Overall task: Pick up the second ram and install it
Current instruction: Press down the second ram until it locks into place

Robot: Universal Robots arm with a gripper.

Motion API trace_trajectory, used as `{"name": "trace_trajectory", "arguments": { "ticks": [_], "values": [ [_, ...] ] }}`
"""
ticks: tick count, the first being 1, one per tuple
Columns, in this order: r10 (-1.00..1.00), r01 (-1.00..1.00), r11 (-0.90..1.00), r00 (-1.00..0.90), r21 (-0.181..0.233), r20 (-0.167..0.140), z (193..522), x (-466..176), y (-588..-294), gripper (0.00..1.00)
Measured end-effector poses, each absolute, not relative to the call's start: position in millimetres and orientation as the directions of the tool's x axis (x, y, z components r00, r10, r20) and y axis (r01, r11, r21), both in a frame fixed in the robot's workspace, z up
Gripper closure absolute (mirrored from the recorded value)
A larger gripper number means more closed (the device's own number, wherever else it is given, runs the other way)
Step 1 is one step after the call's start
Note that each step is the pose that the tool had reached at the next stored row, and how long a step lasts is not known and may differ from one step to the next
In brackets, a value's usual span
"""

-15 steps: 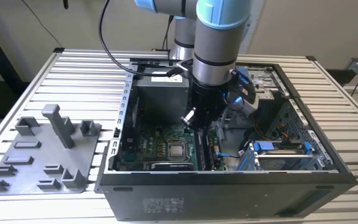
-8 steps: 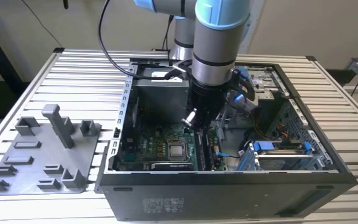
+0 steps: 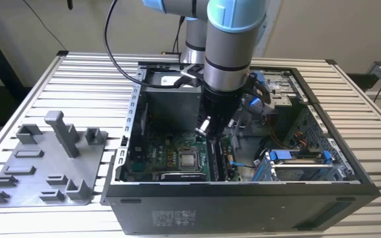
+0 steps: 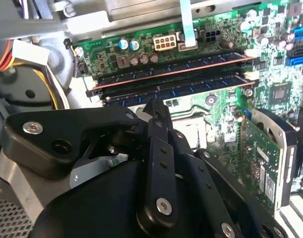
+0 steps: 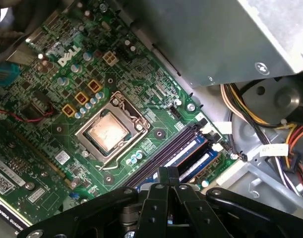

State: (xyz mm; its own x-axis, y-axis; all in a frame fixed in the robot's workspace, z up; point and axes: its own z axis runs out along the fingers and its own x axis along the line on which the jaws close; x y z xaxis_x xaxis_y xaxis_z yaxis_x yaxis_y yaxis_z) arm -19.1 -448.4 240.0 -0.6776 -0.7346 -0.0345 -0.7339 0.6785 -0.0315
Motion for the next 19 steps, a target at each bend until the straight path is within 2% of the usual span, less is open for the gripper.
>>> {"name": "trace_trajectory", "arguments": {
  "ticks": [9,19],
  "values": [
    [-0.787,-0.788,0.616,-0.614,-0.015,-0.054,240.0,-19.0,-448.4,0.89],
    [-0.866,-0.867,0.499,-0.497,-0.014,-0.055,239.9,-19.0,-448.4,0.89]
  ]
}}
